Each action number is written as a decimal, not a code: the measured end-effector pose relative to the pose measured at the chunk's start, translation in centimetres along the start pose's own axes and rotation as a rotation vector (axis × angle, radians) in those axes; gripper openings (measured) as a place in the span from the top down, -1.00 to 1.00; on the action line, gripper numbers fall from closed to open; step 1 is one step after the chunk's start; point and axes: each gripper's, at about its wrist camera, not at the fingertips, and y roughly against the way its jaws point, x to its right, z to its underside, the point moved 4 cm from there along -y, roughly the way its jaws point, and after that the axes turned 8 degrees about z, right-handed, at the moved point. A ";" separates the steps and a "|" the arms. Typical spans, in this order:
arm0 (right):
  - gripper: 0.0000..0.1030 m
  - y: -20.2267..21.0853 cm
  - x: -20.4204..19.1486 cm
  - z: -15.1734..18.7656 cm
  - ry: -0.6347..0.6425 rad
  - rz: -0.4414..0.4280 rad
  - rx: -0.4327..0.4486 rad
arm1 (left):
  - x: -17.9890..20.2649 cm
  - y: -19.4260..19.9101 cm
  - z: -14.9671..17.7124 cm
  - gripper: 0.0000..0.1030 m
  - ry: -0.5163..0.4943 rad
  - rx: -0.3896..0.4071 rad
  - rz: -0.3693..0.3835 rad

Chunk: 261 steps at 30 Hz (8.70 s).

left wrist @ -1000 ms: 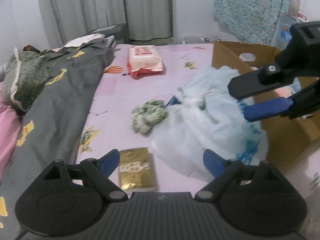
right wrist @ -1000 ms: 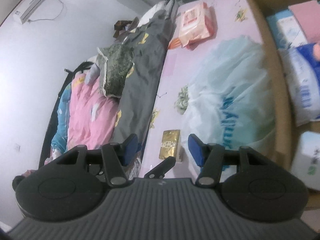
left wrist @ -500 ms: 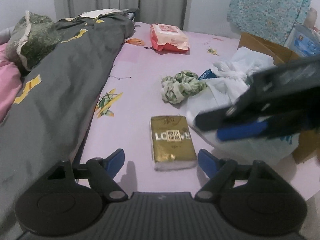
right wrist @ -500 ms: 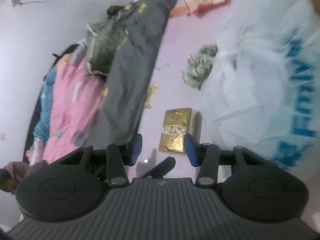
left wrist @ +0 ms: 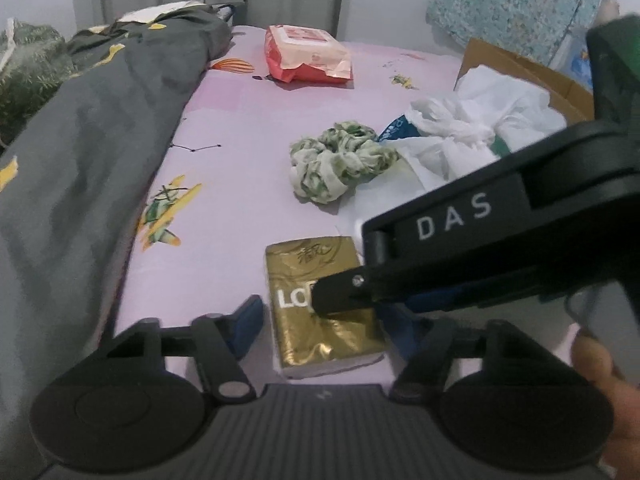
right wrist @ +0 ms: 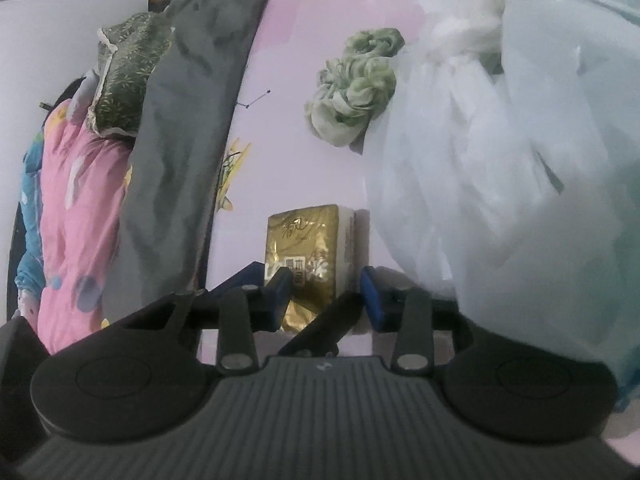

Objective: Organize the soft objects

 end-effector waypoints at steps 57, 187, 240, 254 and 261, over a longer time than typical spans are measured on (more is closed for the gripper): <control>0.33 26.8 32.9 -0.8 -0.342 0.136 0.391 | 32.0 -4.5 -8.0 -0.27 -0.451 0.054 0.312; -0.98 26.7 18.6 10.8 0.118 0.565 0.560 | 23.1 6.5 -1.0 -1.00 -0.069 0.086 -0.231; -0.98 26.2 19.0 10.1 0.113 0.571 0.521 | 22.8 5.9 -1.0 -0.98 -0.042 0.064 -0.218; -0.98 26.2 19.3 10.3 0.108 0.570 0.516 | 23.0 5.8 -0.9 -0.97 -0.042 0.063 -0.219; -0.98 26.2 19.3 10.3 0.107 0.570 0.515 | 22.9 5.8 -0.9 -0.97 -0.042 0.062 -0.218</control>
